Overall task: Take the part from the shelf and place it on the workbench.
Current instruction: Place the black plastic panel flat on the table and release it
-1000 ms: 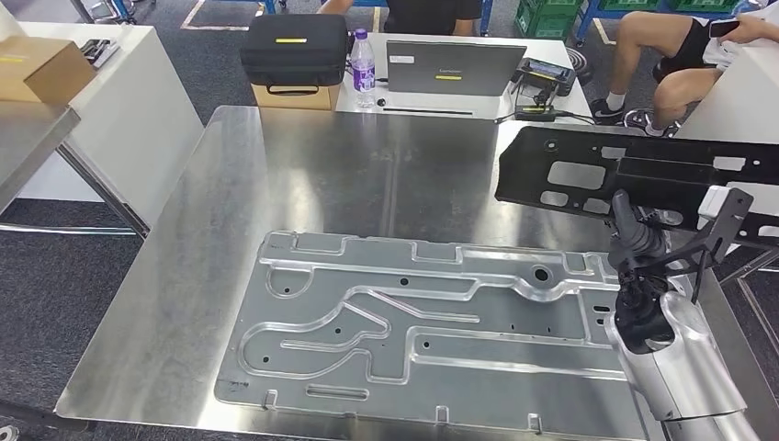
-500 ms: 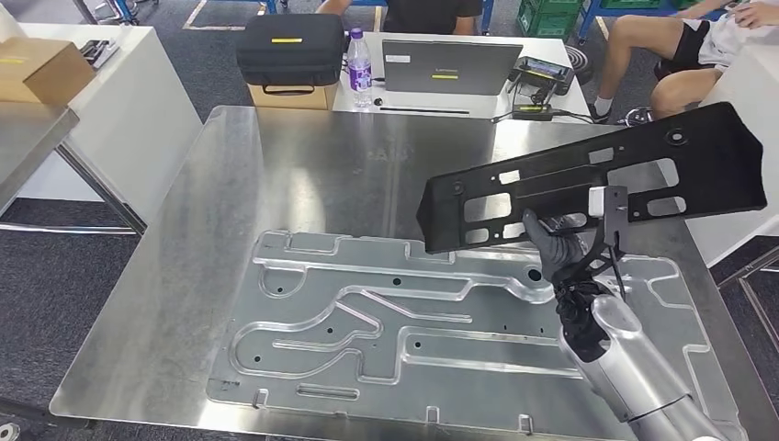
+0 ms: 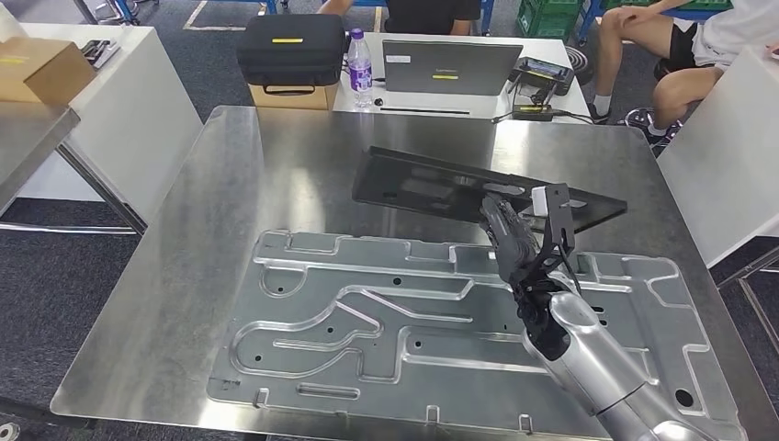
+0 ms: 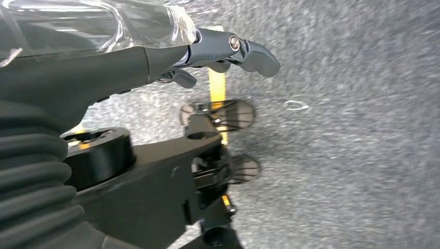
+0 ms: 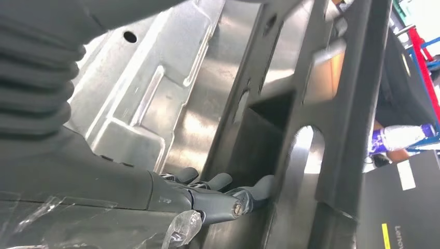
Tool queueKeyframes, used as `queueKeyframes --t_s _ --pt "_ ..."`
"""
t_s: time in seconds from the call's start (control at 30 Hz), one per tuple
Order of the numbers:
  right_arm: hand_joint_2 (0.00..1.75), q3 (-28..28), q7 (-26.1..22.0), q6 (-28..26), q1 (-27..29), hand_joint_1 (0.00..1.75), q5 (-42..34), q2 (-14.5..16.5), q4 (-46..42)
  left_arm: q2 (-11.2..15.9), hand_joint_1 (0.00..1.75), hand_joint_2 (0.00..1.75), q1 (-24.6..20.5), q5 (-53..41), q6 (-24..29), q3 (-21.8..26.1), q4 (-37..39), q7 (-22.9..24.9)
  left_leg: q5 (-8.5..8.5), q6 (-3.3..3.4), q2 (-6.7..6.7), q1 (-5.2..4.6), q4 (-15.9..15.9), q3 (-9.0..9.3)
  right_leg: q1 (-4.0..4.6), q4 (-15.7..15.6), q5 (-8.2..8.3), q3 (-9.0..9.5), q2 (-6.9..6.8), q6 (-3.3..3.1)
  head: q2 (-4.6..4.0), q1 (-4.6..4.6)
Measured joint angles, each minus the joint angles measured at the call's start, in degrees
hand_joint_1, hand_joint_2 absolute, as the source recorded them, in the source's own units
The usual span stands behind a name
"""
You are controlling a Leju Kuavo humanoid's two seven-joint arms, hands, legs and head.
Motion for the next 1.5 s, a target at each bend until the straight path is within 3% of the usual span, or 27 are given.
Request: queueKeyframes --t_s 0.2,0.9,1.1,1.17,1.23,1.3,1.33,1.37,1.4,1.5 --pt "0.00 0.79 -0.49 0.29 -0.57 0.00 -0.59 0.48 1.22 0.00 0.00 0.00 0.08 -0.20 0.32 0.00 0.00 2.22 0.00 0.00 0.01 0.00 0.00 0.02 0.00 0.00 0.02 0.00 0.01 -0.02 0.00 -0.01" --pt "0.00 0.94 -2.95 -2.24 -0.39 0.00 -2.99 0.63 1.56 0.00 0.00 0.00 0.29 0.30 0.49 0.00 0.00 2.03 0.00 0.00 0.03 0.00 0.01 0.09 0.00 0.00 0.03 0.05 0.03 -0.03 0.01 -0.01" --pt "0.00 -0.12 -7.16 -2.15 1.21 0.00 -5.08 2.04 -0.11 0.08 0.00 0.00 0.55 0.67 0.78 0.00 0.00 2.22 -0.16 0.43 0.05 -0.35 0.29 0.00 -0.38 -0.21 0.22 0.12 0.03 0.24 -0.01 -0.02" --pt "0.00 -0.33 -8.14 -2.04 1.88 0.00 -5.10 2.48 -1.75 0.10 0.00 0.00 0.63 0.78 0.81 0.00 0.00 2.18 0.39 0.75 0.23 0.09 -0.48 0.43 -0.34 0.21 -0.31 0.01 0.12 0.49 -0.01 0.01" --pt "0.00 -0.42 -8.90 -1.81 2.63 0.00 -5.06 2.98 -3.68 0.09 0.00 0.00 0.63 1.05 0.88 0.00 0.00 2.05 0.94 1.06 0.44 0.62 -1.26 0.87 -0.27 4.29 -3.28 -1.59 0.20 0.68 0.00 0.15" --pt "0.00 -0.44 -9.63 -1.41 3.70 0.00 -4.80 3.61 -5.83 0.09 0.00 0.00 0.72 1.39 0.90 0.00 0.00 1.82 1.06 1.15 0.51 0.72 -1.34 0.89 -0.43 12.33 -7.35 -4.94 0.20 0.93 0.00 0.28" --pt "0.00 -0.42 -9.93 -1.16 4.35 0.00 -4.53 3.88 -6.92 0.09 0.00 0.00 0.83 1.52 0.87 0.00 0.00 1.68 1.08 1.10 0.51 0.80 -1.32 0.86 -0.61 15.60 -8.40 -6.30 0.20 1.12 -0.01 0.30" --pt "0.00 -0.39 -10.22 -0.89 4.96 0.00 -4.14 4.16 -8.06 0.09 0.00 0.00 0.96 1.68 0.84 0.00 0.00 1.53 1.11 0.99 0.51 0.94 -1.29 0.81 -0.82 16.98 -8.36 -6.81 0.18 1.35 -0.01 0.31" --pt "0.00 -0.34 -10.47 -0.63 5.46 0.00 -3.71 4.46 -9.21 0.09 0.00 0.00 1.08 1.89 0.81 0.00 0.00 1.39 1.14 0.81 0.51 1.15 -1.21 0.75 -1.06 15.92 -7.16 -6.16 0.14 1.61 -0.01 0.31" --pt "0.00 -0.15 -11.54 0.06 6.73 0.00 -2.87 5.64 -12.88 0.18 0.00 0.00 1.24 2.70 0.78 0.04 0.00 0.80 0.88 -0.65 0.45 1.75 -0.30 0.30 -1.74 4.86 -2.19 -0.20 -0.06 2.64 0.00 0.43"
